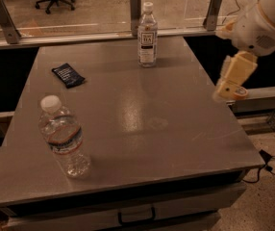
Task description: Knock blue plastic bottle over
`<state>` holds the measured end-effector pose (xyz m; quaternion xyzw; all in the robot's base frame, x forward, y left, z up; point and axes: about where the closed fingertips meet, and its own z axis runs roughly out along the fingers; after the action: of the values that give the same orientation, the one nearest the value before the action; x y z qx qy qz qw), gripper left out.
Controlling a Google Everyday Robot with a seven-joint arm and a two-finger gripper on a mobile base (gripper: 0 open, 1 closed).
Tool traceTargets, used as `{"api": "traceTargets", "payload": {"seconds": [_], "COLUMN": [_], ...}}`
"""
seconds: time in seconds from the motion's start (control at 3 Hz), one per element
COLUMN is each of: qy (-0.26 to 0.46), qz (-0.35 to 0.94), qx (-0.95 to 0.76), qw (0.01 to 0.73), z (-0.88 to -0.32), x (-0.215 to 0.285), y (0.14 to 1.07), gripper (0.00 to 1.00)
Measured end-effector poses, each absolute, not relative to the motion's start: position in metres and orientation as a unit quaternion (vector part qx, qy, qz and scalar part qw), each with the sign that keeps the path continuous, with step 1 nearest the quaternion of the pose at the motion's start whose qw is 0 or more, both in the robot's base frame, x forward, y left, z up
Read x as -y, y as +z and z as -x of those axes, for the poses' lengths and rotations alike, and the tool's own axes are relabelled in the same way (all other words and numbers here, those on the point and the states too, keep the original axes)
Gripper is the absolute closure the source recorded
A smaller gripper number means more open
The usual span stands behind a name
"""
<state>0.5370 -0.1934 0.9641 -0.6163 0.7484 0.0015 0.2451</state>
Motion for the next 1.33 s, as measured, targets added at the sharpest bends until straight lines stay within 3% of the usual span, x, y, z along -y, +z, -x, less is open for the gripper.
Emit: {"api": "traceTargets", "payload": {"seconds": [0.67,1.33], "qy": [0.027,0.047], "qz": [0.58,0.559], "qx": [-0.728,-0.728], "qw": [0.365,0.394], "z": [-0.673,-0.691], "x": [0.147,0.14], "y": [0.96,0.957], "gripper": [0.0,0.0]}}
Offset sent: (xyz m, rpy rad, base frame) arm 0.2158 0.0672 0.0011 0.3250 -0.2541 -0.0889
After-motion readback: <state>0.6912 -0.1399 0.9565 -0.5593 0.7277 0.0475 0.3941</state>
